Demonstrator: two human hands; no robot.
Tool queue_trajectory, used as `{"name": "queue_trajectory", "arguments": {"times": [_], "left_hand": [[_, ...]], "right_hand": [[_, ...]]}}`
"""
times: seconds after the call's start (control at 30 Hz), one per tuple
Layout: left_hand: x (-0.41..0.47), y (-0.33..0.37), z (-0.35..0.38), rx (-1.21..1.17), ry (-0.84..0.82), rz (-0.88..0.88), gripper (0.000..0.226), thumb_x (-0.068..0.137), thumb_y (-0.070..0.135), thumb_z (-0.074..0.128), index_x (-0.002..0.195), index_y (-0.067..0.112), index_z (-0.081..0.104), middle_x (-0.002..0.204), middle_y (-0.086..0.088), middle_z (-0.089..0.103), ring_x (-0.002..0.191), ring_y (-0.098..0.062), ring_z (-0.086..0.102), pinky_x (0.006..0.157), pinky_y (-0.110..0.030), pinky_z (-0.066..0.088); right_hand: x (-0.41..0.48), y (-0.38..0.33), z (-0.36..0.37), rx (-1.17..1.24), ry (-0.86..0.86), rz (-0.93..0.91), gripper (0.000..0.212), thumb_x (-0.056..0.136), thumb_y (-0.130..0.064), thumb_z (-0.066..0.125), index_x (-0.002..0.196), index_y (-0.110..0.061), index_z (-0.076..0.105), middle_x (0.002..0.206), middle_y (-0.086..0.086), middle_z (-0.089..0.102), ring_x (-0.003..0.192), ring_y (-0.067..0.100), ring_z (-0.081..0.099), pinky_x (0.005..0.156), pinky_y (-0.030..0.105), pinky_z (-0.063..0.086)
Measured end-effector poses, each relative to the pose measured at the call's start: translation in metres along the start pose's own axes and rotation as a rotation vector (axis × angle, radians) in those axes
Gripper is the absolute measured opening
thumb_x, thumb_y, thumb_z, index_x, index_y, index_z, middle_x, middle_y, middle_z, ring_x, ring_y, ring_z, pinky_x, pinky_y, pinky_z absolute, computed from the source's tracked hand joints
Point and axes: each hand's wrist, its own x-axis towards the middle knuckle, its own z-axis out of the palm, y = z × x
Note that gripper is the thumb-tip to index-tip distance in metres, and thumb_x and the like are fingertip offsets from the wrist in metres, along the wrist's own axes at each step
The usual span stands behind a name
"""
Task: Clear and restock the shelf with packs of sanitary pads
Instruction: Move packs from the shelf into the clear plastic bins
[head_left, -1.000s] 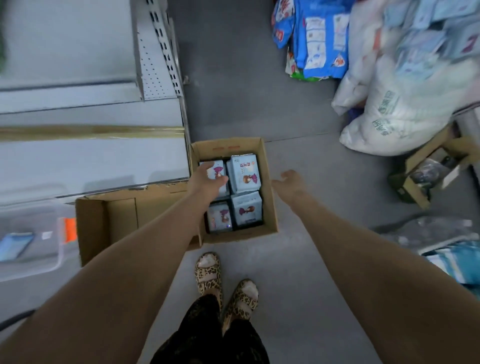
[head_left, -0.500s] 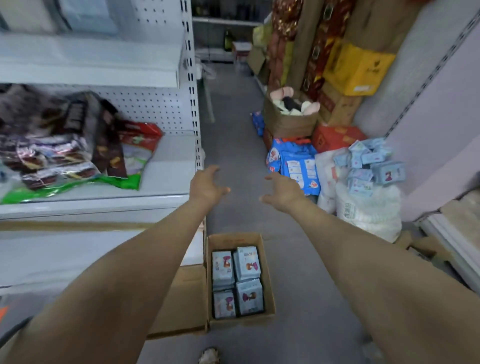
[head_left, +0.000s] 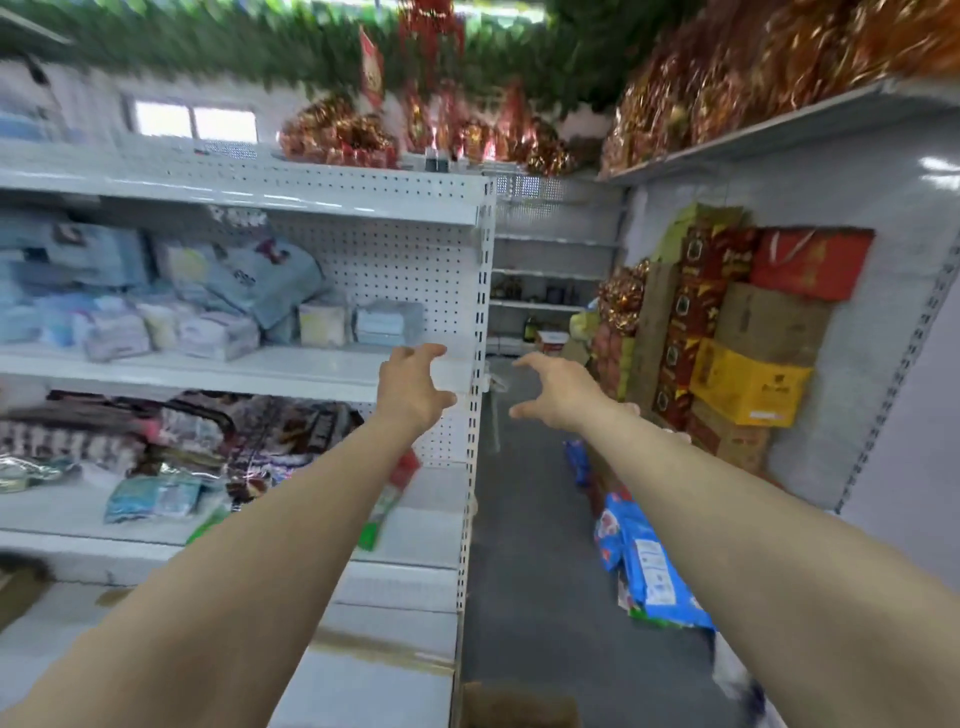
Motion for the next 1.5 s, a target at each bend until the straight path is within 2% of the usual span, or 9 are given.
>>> {"name": "queue_trajectory", "arguments": {"times": [0.43,0.6,0.73,0.87,0.97,1.03,1.13,1.3,1.5], "left_hand": [[0.089,-0.082,-0.102,0.13,0.12,-0.073,0.054,0.095,0.047,0.059,0.139,0.017,0.053,0.142,-0.02,0.042,0.129,-0.038,0.043,0.106,-0.046,0.04],[0.149,-0.143,-0.117,0.102,0.072,-0.18,0.069,0.096,0.059,0.048,0.138,0.004,0.049,0.139,-0.023,0.048,0.13,-0.039,0.044,0.103,-0.046,0.042],[0.202,-0.194,-0.14,-0.083,0.163,-0.318,0.078,0.092,0.064,0.051,0.133,-0.002,0.046,0.13,-0.021,0.055,0.115,-0.042,0.055,0.092,-0.046,0.05],[0.246,-0.233,-0.153,-0.356,0.309,-0.441,0.086,0.088,0.057,0.064,0.138,-0.007,0.035,0.139,-0.025,0.05,0.127,-0.041,0.049,0.103,-0.047,0.043],[0.275,-0.253,-0.161,-0.351,0.383,-0.566,0.105,0.081,0.061,0.071,0.146,-0.006,0.024,0.15,-0.027,0.032,0.14,-0.041,0.032,0.113,-0.047,0.029],[0.294,-0.267,-0.164,-0.298,0.394,-0.622,0.112,0.077,0.065,0.071,0.147,-0.006,0.021,0.152,-0.028,0.029,0.141,-0.042,0.028,0.115,-0.051,0.025],[0.317,-0.287,-0.163,-0.328,0.336,-0.606,0.11,0.082,0.065,0.067,0.148,-0.008,0.02,0.151,-0.029,0.03,0.141,-0.041,0.028,0.114,-0.05,0.026],[0.336,-0.308,-0.154,-0.433,0.272,-0.594,0.103,0.081,0.059,0.072,0.146,-0.007,0.028,0.149,-0.025,0.04,0.138,-0.039,0.039,0.111,-0.042,0.033],[0.353,-0.327,-0.151,-0.668,0.308,-0.593,0.098,0.062,0.046,0.092,0.135,0.006,0.041,0.136,-0.013,0.058,0.13,-0.033,0.052,0.109,-0.043,0.043]], "right_hand": [[0.118,-0.096,0.022,0.057,0.058,-0.107,0.054,0.098,-0.047,0.057,0.144,-0.02,0.049,0.149,0.006,0.049,0.136,0.025,0.046,0.106,0.036,0.039],[0.187,-0.127,0.051,0.112,0.043,-0.028,0.058,0.097,-0.053,0.056,0.144,-0.02,0.049,0.149,0.005,0.05,0.133,0.025,0.05,0.104,0.035,0.041],[0.246,-0.156,0.074,0.145,0.03,0.003,0.059,0.099,-0.053,0.054,0.145,-0.017,0.05,0.15,0.005,0.049,0.136,0.024,0.047,0.106,0.03,0.037],[0.298,-0.173,0.098,0.133,0.041,0.094,0.062,0.099,-0.055,0.05,0.143,-0.012,0.054,0.145,0.007,0.054,0.133,0.026,0.05,0.101,0.028,0.039],[0.336,-0.179,0.114,0.153,0.045,0.218,0.049,0.097,-0.057,0.05,0.114,-0.014,0.066,0.115,0.006,0.064,0.106,0.025,0.056,0.079,0.025,0.04],[0.356,-0.179,0.121,0.207,0.048,0.297,0.035,0.097,-0.052,0.051,0.098,-0.019,0.062,0.101,0.002,0.061,0.102,0.023,0.055,0.081,0.025,0.041],[0.375,-0.179,0.13,0.28,0.1,0.41,0.041,0.098,-0.05,0.056,0.121,-0.016,0.063,0.13,0.007,0.062,0.124,0.028,0.056,0.1,0.028,0.041],[0.402,-0.173,0.149,0.189,0.107,0.489,0.054,0.1,-0.048,0.05,0.128,-0.004,0.061,0.129,0.017,0.063,0.115,0.032,0.061,0.079,0.028,0.039],[0.423,-0.157,0.171,0.309,0.181,0.609,0.074,0.09,-0.054,0.061,0.138,0.001,0.047,0.131,0.02,0.057,0.117,0.034,0.058,0.08,0.033,0.042]]}}
